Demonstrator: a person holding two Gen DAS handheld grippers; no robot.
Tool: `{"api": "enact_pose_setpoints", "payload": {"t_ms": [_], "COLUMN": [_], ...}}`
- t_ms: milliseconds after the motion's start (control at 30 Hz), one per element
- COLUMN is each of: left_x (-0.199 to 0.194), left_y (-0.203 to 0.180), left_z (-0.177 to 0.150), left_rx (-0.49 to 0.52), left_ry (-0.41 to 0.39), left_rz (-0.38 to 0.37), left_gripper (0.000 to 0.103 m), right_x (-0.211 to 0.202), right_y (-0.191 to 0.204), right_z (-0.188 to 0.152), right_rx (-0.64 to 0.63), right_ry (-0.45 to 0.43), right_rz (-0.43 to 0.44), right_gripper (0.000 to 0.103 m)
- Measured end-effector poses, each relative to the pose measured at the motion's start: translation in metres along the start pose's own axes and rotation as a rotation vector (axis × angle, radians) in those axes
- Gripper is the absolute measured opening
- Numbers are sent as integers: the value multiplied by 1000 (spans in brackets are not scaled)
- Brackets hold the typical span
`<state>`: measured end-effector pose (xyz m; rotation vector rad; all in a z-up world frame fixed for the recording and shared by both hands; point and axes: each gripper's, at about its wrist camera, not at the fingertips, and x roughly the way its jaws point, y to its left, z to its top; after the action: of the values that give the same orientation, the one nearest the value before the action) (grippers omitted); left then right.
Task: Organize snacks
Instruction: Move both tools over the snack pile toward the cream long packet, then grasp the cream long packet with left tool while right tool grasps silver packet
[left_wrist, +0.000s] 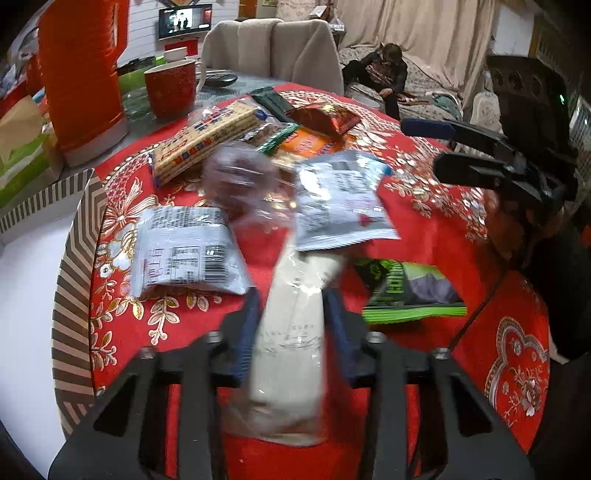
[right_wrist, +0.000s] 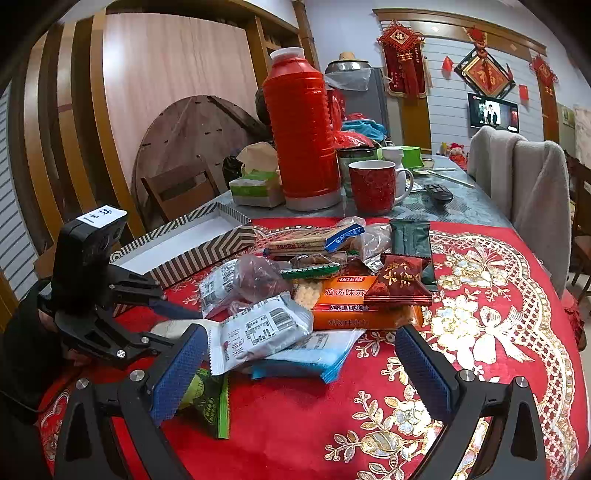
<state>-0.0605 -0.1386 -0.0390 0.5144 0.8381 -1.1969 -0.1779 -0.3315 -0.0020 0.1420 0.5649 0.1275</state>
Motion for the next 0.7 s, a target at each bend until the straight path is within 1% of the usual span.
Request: {"api": "enact_pose_setpoints", "payload": {"t_ms": [67, 100, 167, 200, 267, 300, 333, 367, 400, 467, 533, 633, 700], "left_x": [-2, -2, -5, -7, -9, -9, -9, -9, -9, -8, -7, -6, -6], "left_y": [-6, -8, -9, -7, -4, -2, 0, 1, 1, 2, 2, 4, 3], "left_z": [-2, -3, -7, -9, -12, -13, -14, -13, -13, -13, -12, -11, -11], "left_rx": [23, 29, 26, 22, 11, 3, -3, -9, -12, -11, -14, -20, -25], "left_ry": [0, 0, -2, -3, -6, -5, -7, -7, -8, -8, -9, -12, -15], "left_rz": [60, 74, 87, 94, 89, 90, 85, 81, 82, 80, 75, 67, 62], "left_gripper": [29, 28, 28, 28, 28, 28, 28, 28, 28, 28, 28, 28, 28], "right_x": [2, 3, 8, 13, 23, 33, 40, 49, 62, 67, 75, 89, 98], "right_y": [6, 10, 21, 24, 25, 23, 22, 20, 17, 19, 22, 31, 34], "right_z": [0, 1, 3, 5, 7, 8, 9, 10, 10, 13, 18, 24, 24], "right_rx": [-3, -13, -38, -33, 6, 46, 70, 93, 125, 135, 137, 99, 76], "right_ry": [2, 6, 10, 23, 48, 81, 109, 141, 190, 191, 219, 258, 274], "right_rz": [40, 51, 71, 96, 149, 179, 182, 176, 172, 149, 145, 90, 72], "right_gripper": [102, 102, 101, 100, 97, 95, 93, 89, 86, 86, 86, 84, 75]}}
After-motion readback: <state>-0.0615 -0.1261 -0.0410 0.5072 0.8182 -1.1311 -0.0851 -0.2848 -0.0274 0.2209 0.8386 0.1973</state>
